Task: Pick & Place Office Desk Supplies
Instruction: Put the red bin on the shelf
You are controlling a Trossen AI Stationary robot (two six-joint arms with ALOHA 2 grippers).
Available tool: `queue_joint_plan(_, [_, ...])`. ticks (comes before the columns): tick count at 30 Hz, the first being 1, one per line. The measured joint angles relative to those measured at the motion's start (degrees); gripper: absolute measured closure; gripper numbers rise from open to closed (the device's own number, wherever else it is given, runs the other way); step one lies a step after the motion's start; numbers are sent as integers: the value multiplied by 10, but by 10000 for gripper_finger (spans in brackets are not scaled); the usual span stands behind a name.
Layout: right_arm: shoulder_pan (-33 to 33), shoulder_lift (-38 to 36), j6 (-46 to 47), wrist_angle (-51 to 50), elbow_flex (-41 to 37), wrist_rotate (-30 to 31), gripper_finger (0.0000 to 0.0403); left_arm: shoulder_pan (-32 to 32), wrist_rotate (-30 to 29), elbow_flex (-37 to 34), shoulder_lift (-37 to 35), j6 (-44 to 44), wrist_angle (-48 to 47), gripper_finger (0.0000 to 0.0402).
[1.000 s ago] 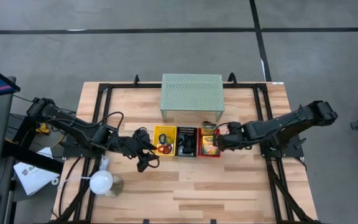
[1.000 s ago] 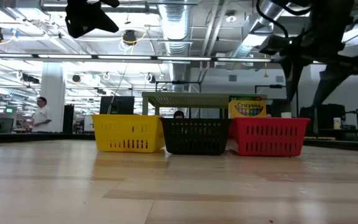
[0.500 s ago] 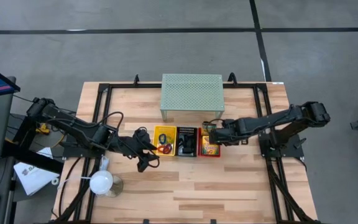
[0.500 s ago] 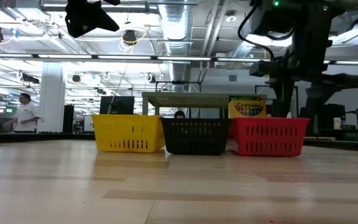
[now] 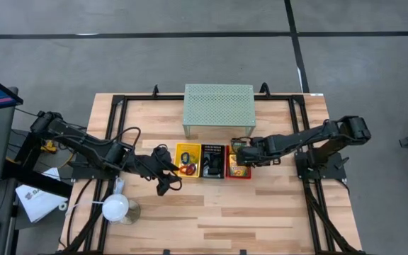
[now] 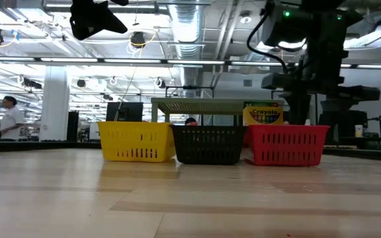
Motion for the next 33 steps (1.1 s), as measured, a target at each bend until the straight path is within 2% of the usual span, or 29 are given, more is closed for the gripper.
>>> queue_joint_plan(8, [-2, 9, -2, 2, -3, 5, 217, 0, -2, 0, 0, 0, 5, 195])
queue_joint_plan(16, [3, 8, 13, 79, -48, -10, 259, 0, -2, 0, 0, 0, 13, 195])
queue_joint_plan(24, [-6, 8, 12, 93, -56, -15, 282, 0, -1, 0, 0, 0, 14, 195])
queue_joint_plan(27, [-10, 8, 11, 97, -56, -14, 312, 0, -1, 0, 0, 0, 13, 195])
queue_joint_plan(31, [-10, 8, 8, 99, -56, -1, 387, 0, -1, 0, 0, 0, 13, 195])
queue_joint_plan(33, [-8, 8, 9, 97, -56, 3, 393, 0, -1, 0, 0, 0, 13, 195])
